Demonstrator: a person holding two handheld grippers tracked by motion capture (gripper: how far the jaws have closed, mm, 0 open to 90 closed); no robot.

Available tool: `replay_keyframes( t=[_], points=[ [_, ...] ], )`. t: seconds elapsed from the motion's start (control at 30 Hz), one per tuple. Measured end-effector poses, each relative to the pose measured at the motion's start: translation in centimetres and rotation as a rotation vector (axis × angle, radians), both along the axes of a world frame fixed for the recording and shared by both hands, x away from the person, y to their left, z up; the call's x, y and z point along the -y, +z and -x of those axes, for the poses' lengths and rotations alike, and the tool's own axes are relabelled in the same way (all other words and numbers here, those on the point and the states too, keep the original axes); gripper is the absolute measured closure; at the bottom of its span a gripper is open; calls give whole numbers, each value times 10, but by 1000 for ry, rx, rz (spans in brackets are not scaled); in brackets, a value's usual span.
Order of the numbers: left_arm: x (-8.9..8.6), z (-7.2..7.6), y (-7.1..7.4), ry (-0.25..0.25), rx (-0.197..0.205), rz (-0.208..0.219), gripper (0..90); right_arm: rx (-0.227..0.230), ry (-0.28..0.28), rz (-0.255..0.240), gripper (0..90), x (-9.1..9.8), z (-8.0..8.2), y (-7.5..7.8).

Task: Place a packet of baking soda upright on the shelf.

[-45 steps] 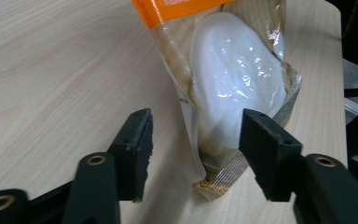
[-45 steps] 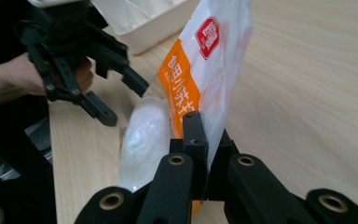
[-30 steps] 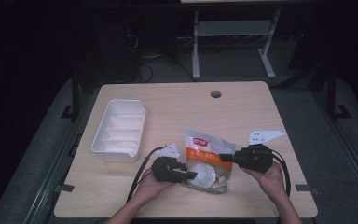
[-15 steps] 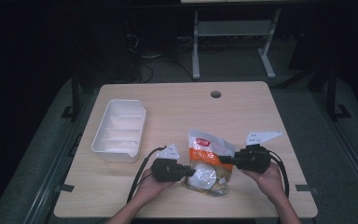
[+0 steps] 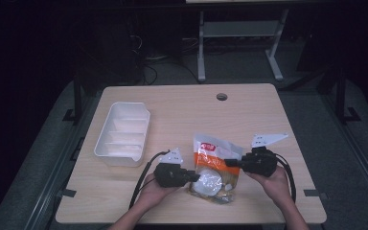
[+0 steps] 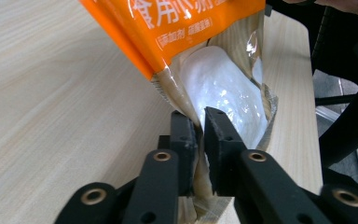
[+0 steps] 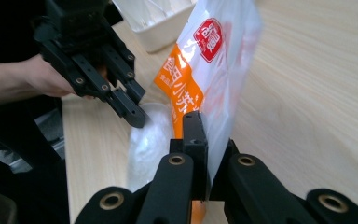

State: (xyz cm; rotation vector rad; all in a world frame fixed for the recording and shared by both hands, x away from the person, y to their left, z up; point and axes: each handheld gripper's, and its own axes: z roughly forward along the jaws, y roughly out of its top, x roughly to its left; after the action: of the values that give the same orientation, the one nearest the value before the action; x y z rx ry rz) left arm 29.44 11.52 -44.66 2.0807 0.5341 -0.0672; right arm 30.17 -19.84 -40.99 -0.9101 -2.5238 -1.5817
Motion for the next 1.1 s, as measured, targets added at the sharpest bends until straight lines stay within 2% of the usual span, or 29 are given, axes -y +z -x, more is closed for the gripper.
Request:
replay_keyframes(
  t=[0.1, 0.2, 0.3, 0.43, 0.5, 0.63, 0.77, 1.1],
  points=[
    [-2, 2, 2, 12, 19, -8, 768, 10, 5, -15, 895, 0, 2, 6],
    [-6, 6, 5, 34, 57, -35, 735, 25, 8, -22, 895, 2, 4, 14],
    [-14, 9, 9, 60, 78, -46, 670, 59, -1, -19, 897, 5, 7, 23],
    [-19, 12, 11, 65, 77, -47, 622, 91, -21, 0, 897, 7, 7, 33],
    [-20, 13, 11, 66, 83, -54, 612, 92, -27, 10, 897, 6, 7, 35],
    [-21, 15, 14, 70, 91, -59, 554, 124, -40, 59, 897, 3, 3, 50],
    [-24, 20, 13, 66, 101, -84, 504, 142, -48, 87, 897, -1, -1, 60],
    [-32, 28, 8, 76, 86, -103, 394, 159, -48, 79, 897, -17, -16, 78]
  ],
)
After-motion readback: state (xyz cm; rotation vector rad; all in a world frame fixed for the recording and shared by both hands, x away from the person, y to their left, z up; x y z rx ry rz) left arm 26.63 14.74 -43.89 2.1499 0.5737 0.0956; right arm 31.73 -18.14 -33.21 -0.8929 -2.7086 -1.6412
